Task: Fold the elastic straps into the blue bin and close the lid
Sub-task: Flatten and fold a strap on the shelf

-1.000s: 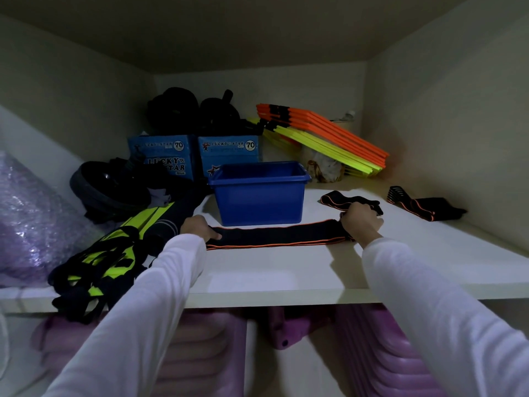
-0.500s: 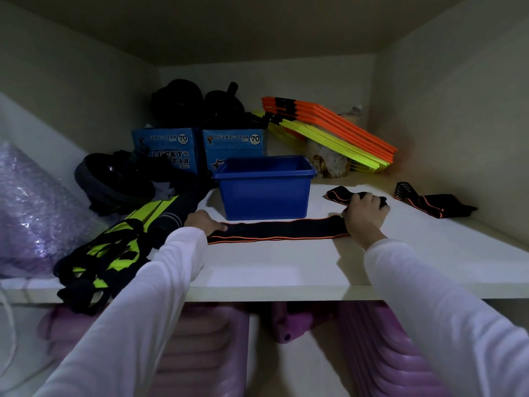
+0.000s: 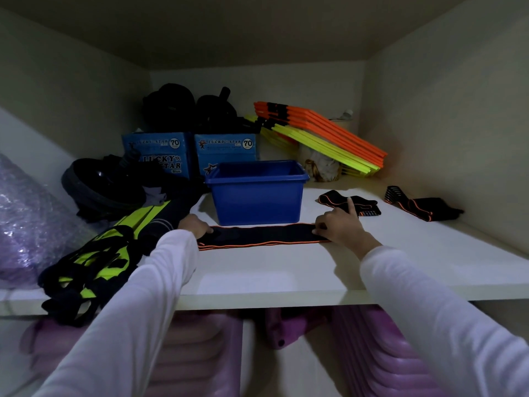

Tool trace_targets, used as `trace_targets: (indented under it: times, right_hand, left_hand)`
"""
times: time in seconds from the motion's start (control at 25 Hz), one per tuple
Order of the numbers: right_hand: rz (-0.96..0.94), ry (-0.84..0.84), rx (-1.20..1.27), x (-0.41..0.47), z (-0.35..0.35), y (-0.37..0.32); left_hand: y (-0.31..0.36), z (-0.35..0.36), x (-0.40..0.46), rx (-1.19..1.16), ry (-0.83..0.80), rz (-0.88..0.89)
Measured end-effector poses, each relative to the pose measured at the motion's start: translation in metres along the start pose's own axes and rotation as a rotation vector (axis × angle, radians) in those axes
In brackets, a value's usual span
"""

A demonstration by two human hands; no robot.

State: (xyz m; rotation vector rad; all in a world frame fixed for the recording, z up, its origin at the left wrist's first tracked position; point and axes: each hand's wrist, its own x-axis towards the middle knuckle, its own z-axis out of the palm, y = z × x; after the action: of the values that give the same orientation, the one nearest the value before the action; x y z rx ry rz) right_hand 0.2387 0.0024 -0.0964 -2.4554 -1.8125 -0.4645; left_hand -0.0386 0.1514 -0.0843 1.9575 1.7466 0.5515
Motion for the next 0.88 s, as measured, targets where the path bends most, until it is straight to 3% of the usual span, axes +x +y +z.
trace_targets:
  times: [0.24, 0.44, 0.6, 0.72, 0.88]
  right_hand:
    - [0.065, 0.041, -0.173, -0.007, 0.0, 0.015]
    - [0.135, 0.002, 0.217, -0.031, 0.003, 0.017]
    - [0.107, 0.022, 0.472, -0.053, 0.007, 0.016]
    - [0.112, 0.063, 0.546, -0.071, -0.005, 0.011]
    - [0.08, 0.074, 0.608, -0.092, -0.023, -0.009]
  left_hand:
    - [0.008, 0.01, -0.01, -0.209, -0.281, 0.037]
    - [0.026, 0.022, -0.036, -0.254, -0.341, 0.092]
    - [0.042, 0.032, -0.068, -0.164, -0.262, 0.125]
    - [0.044, 0.04, -0.086, -0.226, -0.179, 0.148]
    - [0.042, 0.044, -0.096, -0.225, -0.185, 0.161]
